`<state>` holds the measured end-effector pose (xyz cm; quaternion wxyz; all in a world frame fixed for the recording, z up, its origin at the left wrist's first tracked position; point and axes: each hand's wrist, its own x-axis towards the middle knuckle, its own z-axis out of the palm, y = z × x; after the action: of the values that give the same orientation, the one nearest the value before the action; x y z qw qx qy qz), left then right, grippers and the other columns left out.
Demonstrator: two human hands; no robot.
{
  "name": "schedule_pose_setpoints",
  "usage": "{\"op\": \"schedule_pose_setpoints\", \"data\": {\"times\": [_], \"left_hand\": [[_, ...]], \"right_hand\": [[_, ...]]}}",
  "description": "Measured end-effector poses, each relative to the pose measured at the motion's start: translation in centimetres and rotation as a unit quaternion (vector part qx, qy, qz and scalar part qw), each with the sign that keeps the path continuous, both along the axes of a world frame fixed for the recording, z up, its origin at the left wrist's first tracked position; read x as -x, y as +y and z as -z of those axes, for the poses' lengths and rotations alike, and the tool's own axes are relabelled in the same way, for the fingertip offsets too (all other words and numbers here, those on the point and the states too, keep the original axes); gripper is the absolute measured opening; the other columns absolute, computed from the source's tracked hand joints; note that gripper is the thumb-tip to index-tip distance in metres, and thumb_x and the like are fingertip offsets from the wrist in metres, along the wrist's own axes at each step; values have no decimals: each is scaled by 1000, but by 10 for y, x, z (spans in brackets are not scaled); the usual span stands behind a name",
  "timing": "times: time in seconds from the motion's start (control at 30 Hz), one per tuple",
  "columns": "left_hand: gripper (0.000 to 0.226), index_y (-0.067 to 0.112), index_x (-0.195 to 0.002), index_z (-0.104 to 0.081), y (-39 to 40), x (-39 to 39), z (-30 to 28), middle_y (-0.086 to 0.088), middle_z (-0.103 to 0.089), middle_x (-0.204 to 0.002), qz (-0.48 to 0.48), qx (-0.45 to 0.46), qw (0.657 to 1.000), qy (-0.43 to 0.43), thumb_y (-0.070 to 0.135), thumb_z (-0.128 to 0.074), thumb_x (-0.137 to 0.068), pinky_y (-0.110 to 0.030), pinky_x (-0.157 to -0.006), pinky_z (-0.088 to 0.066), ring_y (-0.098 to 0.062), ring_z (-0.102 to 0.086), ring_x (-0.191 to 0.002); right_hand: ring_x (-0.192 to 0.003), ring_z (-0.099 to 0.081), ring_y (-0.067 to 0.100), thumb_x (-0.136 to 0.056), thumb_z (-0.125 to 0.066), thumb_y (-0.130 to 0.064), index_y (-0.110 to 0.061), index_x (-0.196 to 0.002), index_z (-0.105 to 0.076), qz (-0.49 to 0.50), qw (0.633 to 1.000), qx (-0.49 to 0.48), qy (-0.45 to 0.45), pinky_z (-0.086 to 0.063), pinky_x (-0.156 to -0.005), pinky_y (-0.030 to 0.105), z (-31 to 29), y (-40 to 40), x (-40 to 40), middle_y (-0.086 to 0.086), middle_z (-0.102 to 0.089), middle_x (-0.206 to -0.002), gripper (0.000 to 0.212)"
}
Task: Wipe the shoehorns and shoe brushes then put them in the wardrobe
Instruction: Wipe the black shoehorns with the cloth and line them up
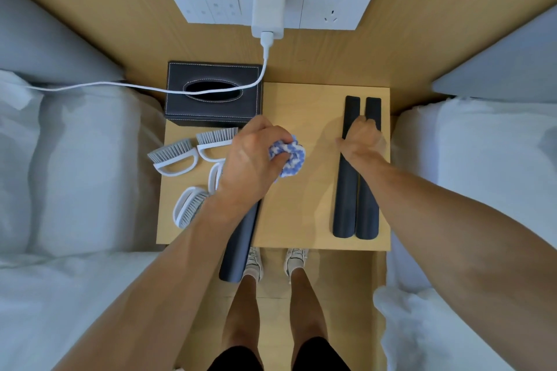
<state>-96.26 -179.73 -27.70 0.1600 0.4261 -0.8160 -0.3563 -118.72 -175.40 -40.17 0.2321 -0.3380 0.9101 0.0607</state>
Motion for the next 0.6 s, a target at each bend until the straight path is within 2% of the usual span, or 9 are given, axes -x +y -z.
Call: {"op": "schedule_pose_setpoints", "data": {"times": [0.1,0.17,0.27,0.37,0.47,0.6], "left_hand": [[25,4,-95,-74,-6,-12,-3,-8,-59,-93,-16,16,1000,6,-6,-73,-73,-1,-68,-37,-9,-54,-74],[25,4,-96,-74,-10,-24,-4,-7,-59,-92,-27,20,999,0,-6,-73,-73,-3,-68,-38,-11,-56,-74],[24,5,-98,-75,-12,-43,-5,-8,-60,-93,-39,20,999,-11,-3,-72,-75,-17,-68,-45,-16,-60,-77],[24,3,-98,-74,-12,-61,-4,-11,-61,-93,-45,23,998,-25,-3,-72,-75,-27,-68,-48,-20,-60,-78],[22,2,-97,-74,-11,-81,-2,-12,-62,-94,-51,22,998,-28,-4,-73,-75,-33,-69,-51,-21,-61,-79],[20,6,-98,-75,-12,-106,3,-9,-64,-99,-57,22,997,-44,3,-76,-78,-22,-69,-52,-15,-62,-83]], "right_hand": [[-103,-66,32,-90,-68,-34,-8,-115,-57,-9,999,0,-33,-51,-71,36,-5,4,-22,14,-64,-112,38],[-101,-67,29,-92,-66,-34,-9,-110,-62,-10,995,-10,-103,-54,-72,32,-5,9,-44,12,-68,-110,32],[-100,-69,25,-89,-70,-34,-12,-106,-72,8,976,-14,-217,-57,-83,31,1,18,-85,8,-72,-109,28],[-89,-72,26,-85,-76,-35,-7,-99,-71,59,951,-19,-304,-60,-84,40,11,29,-129,11,-74,-96,31],[-73,-75,27,-83,-78,-38,-5,-93,-66,106,936,-21,-335,-63,-75,44,19,34,-161,12,-75,-80,36],[-57,-73,19,-81,-79,-40,-11,-89,-63,130,936,-23,-328,-63,-71,39,27,30,-181,5,-73,-68,34]]}}
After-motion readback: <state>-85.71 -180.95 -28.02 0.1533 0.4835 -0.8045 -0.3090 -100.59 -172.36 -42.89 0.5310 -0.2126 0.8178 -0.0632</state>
